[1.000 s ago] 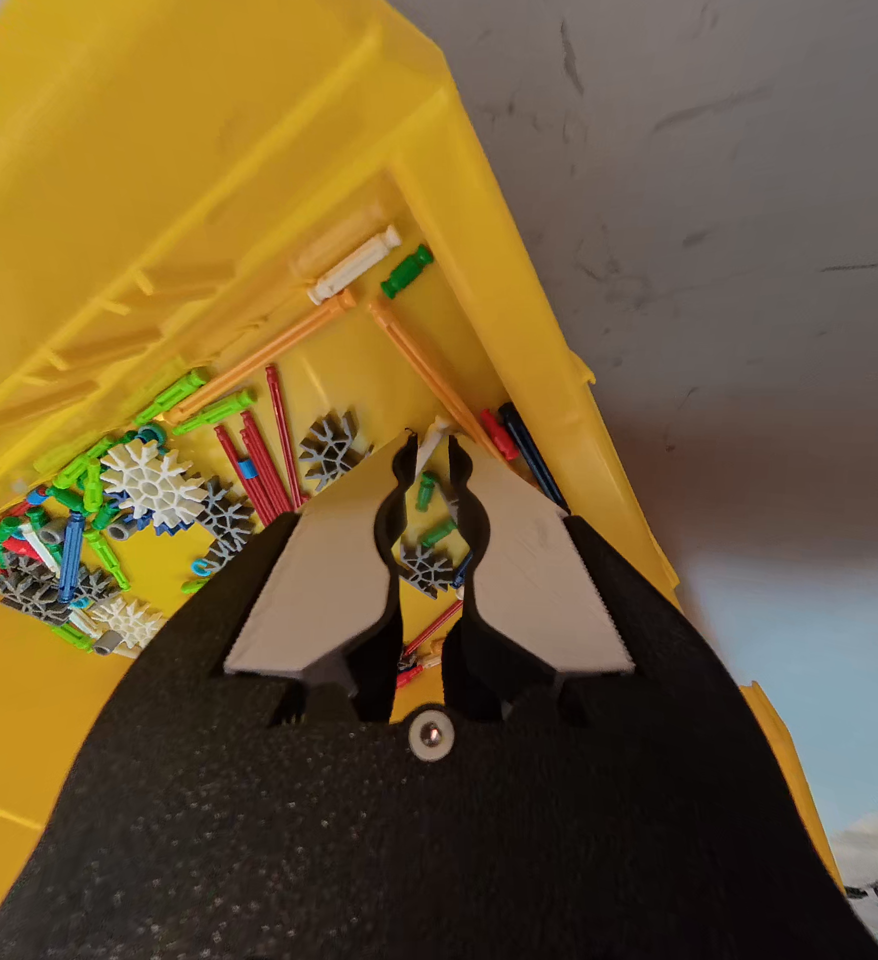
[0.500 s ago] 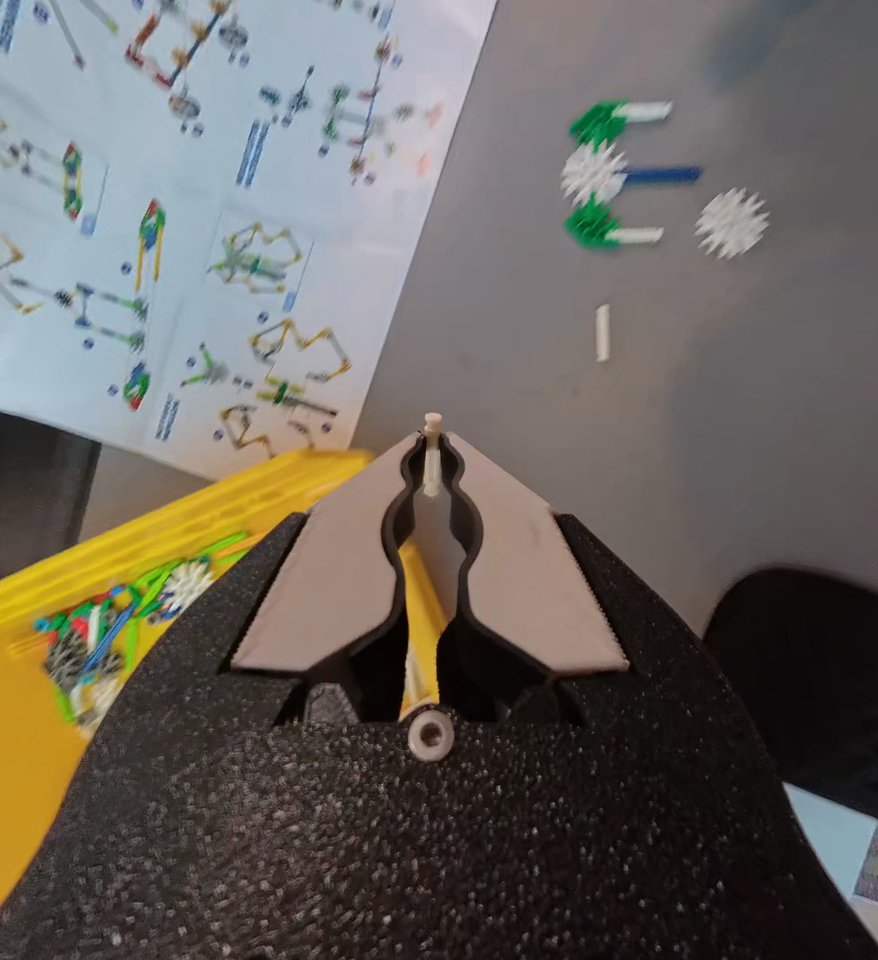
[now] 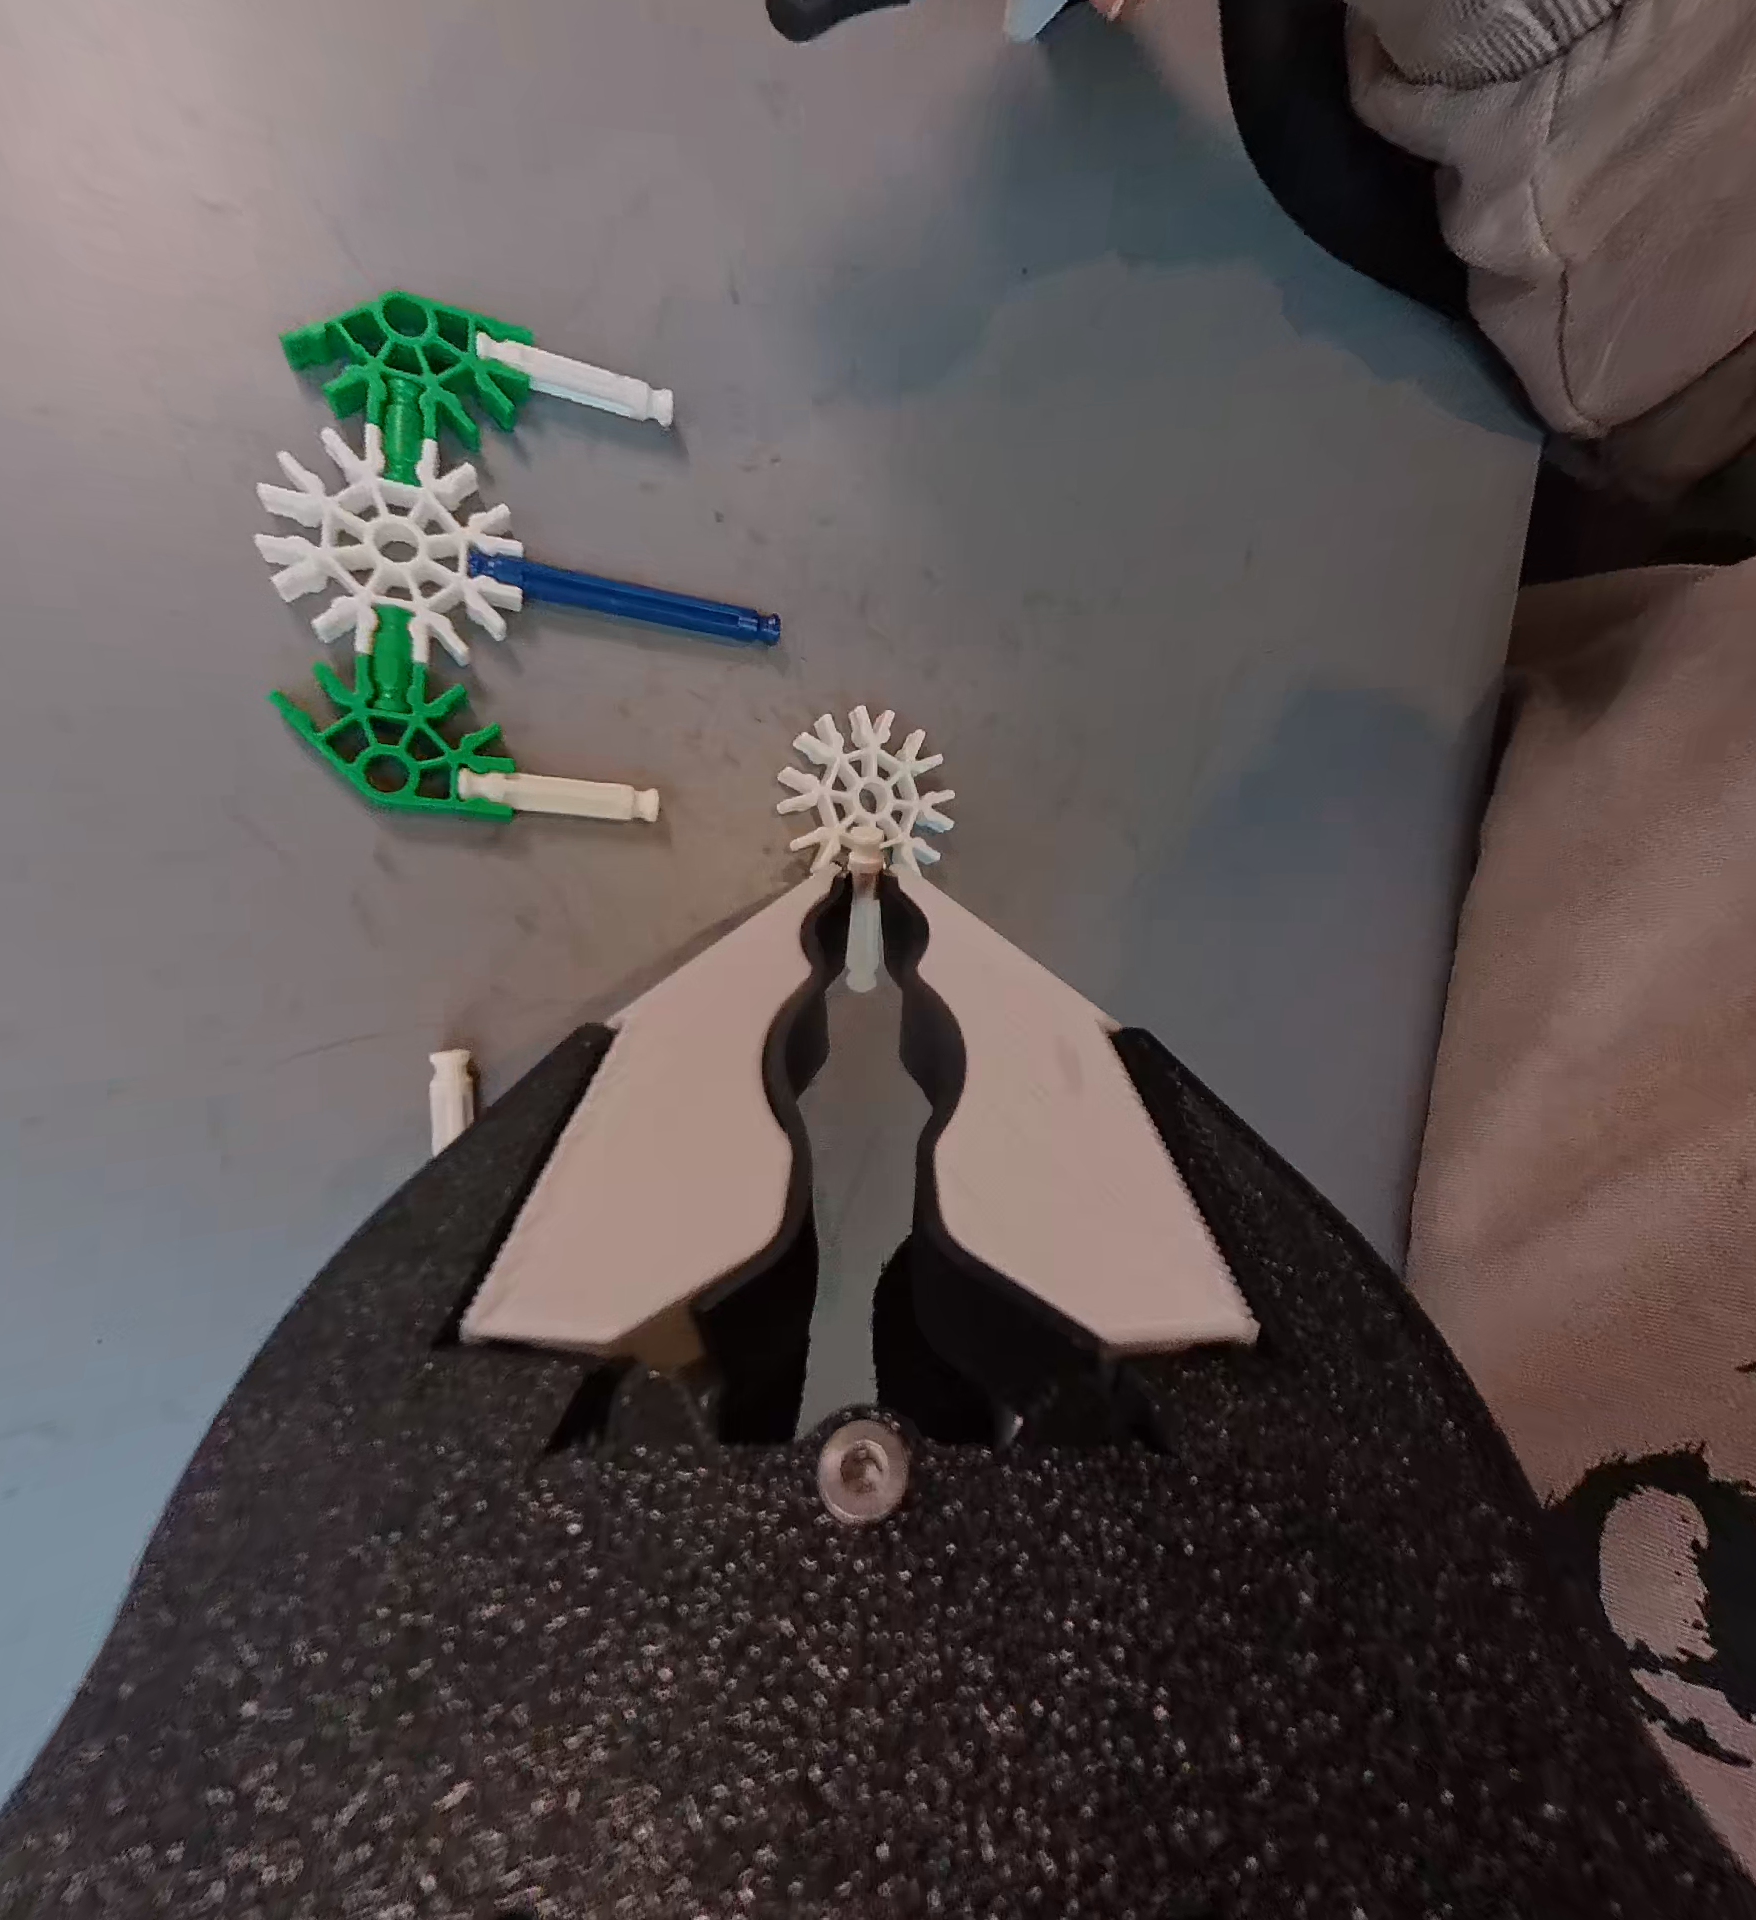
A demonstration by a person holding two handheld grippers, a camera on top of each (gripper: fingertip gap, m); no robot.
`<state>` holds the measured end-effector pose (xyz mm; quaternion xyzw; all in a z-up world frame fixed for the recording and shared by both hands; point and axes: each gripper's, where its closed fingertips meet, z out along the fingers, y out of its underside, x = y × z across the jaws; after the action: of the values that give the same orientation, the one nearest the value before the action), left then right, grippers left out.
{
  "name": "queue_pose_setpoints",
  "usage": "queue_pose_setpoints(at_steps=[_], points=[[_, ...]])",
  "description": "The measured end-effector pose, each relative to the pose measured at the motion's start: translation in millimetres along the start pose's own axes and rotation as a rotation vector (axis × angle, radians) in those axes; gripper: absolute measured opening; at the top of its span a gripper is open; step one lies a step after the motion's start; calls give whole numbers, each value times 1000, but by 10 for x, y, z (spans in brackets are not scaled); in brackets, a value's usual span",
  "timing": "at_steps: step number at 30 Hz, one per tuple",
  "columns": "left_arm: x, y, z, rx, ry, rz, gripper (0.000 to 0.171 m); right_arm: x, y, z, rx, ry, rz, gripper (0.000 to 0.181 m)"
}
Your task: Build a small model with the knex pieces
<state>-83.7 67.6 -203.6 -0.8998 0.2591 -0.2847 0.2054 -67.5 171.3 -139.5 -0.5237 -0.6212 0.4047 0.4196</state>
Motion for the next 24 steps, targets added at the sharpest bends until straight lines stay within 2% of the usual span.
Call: queue_pose_setpoints(at_steps=[3,7,18,21,24], points=[[-107,29,-22,-9,-59,-29,4,-56,-6,11,-5,-11,-24,34],[-420,102,-174,-13,-227,-54,4,-79,-33,1,-1,-13,-38,35],[-542,83,-189,39,-262,-75,4,-72,-11,4,-5,-16,-29,35],[-432,-159,-276,187,-189,-71,4,-82,-24,0,2,-20,-29,34],[-194,-615,-480,473,-22,-115,4,-158,-95,-6,36,-55,-23,35]])
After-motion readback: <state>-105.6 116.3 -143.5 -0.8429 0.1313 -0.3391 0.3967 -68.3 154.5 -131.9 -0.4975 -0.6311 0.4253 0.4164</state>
